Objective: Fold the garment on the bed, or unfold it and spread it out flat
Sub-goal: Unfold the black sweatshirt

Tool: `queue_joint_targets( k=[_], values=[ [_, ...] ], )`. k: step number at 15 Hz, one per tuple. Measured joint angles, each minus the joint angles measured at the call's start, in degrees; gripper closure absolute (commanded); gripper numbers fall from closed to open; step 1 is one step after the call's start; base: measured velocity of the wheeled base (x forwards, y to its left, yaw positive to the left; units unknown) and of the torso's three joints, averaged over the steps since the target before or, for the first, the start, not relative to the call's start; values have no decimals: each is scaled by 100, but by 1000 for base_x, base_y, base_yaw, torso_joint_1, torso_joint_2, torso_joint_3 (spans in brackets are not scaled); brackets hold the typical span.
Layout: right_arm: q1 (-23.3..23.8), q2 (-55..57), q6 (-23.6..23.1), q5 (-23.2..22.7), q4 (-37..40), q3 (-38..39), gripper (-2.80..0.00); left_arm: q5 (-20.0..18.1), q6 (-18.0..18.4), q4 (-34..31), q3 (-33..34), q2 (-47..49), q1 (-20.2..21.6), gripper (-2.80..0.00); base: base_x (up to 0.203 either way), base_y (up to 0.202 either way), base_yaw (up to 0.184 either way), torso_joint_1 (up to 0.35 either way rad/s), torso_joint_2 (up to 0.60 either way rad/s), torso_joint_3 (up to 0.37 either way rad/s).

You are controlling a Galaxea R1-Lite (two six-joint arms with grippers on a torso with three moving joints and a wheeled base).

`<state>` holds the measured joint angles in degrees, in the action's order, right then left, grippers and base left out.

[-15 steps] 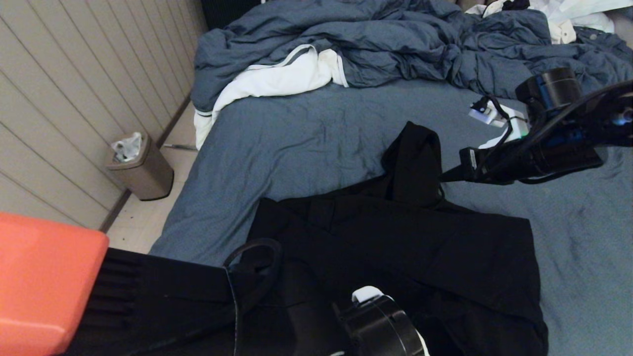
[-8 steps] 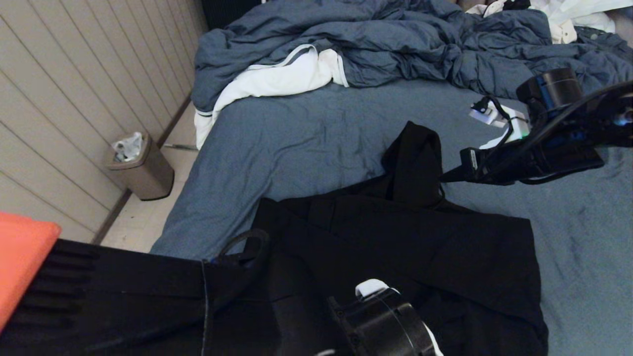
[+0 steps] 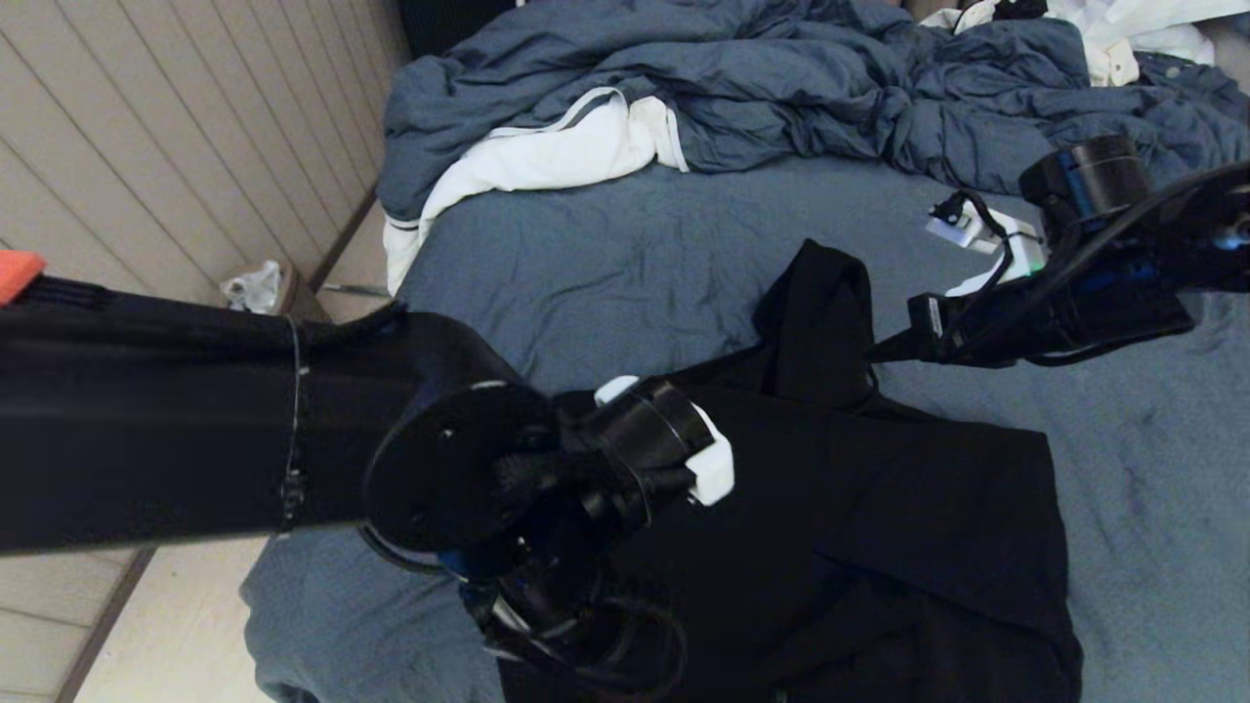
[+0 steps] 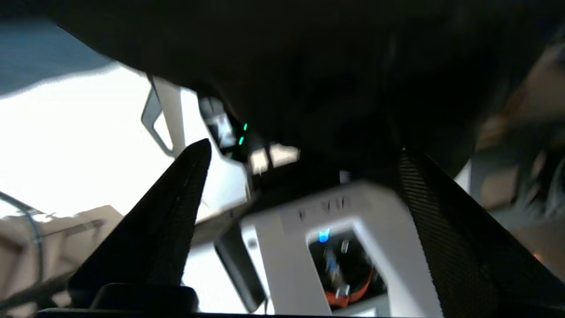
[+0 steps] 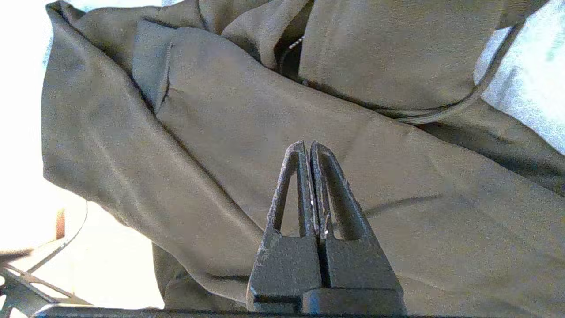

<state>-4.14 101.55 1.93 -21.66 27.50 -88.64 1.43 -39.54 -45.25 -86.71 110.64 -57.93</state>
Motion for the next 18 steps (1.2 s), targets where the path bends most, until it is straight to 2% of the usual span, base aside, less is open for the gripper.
queue_joint_targets(
  k=[3,7,11,14,15,18],
  values=[
    [23,42,-1,0,3,-56,0,0,212,338,-24,0,885,-280,0,0,0,0,0,0],
    [260,272,-3,0,-2,-223,0,-2,884,1044,-254,150,2214,-280,0,0,0,0,0,0],
    [638,540,20,-173,35,-315,0,-17,1277,1193,-603,215,3019,-280,0,0,0,0,0,0],
    [810,611,5,-182,30,-323,0,-46,1490,1189,-898,236,3181,-280,0,0,0,0,0,0],
    [873,625,3,-182,20,-371,0,-44,1528,1189,-994,240,3205,0,0,0,0,0,0,0],
    [1000,639,-49,-171,39,-428,0,-66,1676,1198,-1259,261,3207,0,0,0,0,0,0,0]
  ],
)
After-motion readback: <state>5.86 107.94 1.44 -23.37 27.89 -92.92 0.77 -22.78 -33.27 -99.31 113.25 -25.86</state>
